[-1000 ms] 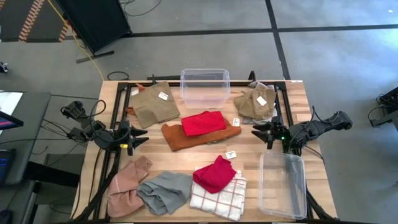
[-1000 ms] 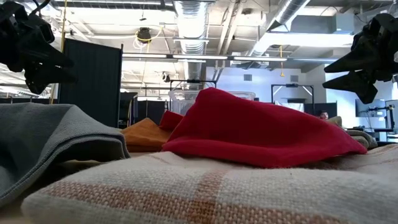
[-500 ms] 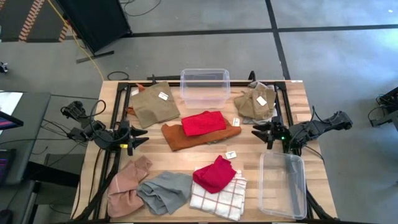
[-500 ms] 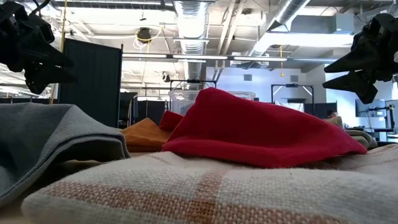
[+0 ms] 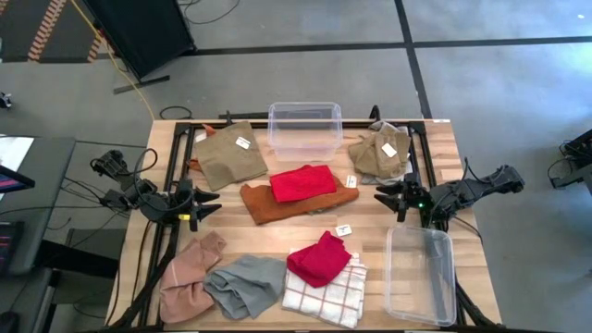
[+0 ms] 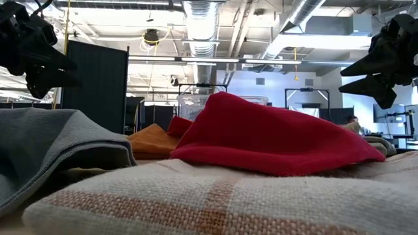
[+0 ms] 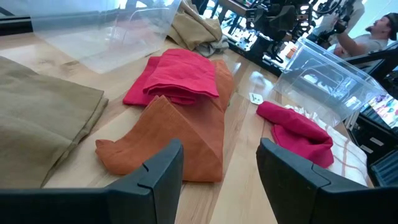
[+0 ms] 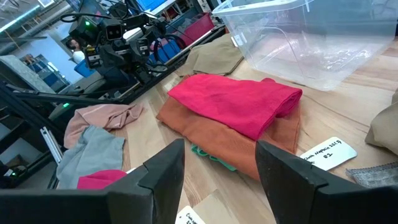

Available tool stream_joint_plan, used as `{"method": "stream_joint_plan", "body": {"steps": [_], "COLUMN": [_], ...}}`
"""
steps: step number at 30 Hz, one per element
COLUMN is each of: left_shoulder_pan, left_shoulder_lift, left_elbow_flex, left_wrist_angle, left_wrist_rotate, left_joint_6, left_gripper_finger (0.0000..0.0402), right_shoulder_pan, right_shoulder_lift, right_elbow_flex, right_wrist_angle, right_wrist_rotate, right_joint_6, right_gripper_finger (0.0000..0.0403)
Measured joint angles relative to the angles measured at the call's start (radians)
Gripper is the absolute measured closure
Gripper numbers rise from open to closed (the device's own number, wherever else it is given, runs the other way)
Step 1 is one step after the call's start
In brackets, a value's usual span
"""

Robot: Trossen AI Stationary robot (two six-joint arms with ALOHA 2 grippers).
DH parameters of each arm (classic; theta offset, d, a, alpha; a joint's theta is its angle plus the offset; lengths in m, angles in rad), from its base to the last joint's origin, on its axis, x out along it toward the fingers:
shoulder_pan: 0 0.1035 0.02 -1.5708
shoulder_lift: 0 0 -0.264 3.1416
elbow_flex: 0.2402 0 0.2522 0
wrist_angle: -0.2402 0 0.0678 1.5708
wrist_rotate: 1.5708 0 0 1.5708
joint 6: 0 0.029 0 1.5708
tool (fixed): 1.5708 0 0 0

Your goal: Sort towels by color in basket

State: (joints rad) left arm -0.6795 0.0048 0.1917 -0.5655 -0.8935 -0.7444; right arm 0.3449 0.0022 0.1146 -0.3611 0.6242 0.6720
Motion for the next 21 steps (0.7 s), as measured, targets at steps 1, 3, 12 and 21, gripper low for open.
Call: {"method": "stream_joint_plan", "body": {"steps": [1, 3, 12, 21], "left_shoulder_pan": [0.0, 0.0, 0.0, 0.0], "left_shoulder_lift": [0.0, 0.0, 0.0, 0.0], "left_elbow_flex": [0.0, 0.0, 0.0, -0.003], "left_wrist_angle": [0.0, 0.0, 0.001, 0.058], "left_wrist_rotate": [0.0, 0.0, 0.0, -0.019], "left_joint_6": [0.0, 0.0, -0.001, 0.042], "left_gripper_finger": [0.0209, 0.0209, 0.0209, 0.0209], "right_shoulder_pan": [0.0, 0.0, 0.0, 0.0], "right_shoulder_lift": [0.0, 0.0, 0.0, 0.0], "right_elbow_flex": [0.0, 0.0, 0.0, 0.0], "right_wrist_angle": [0.0, 0.0, 0.0, 0.0], "right_wrist_rotate": [0.0, 0.0, 0.0, 0.0], "right_joint_6": [0.0, 0.0, 0.0, 0.0], "right_gripper_finger": [0.018, 0.018, 0.018, 0.018]}}
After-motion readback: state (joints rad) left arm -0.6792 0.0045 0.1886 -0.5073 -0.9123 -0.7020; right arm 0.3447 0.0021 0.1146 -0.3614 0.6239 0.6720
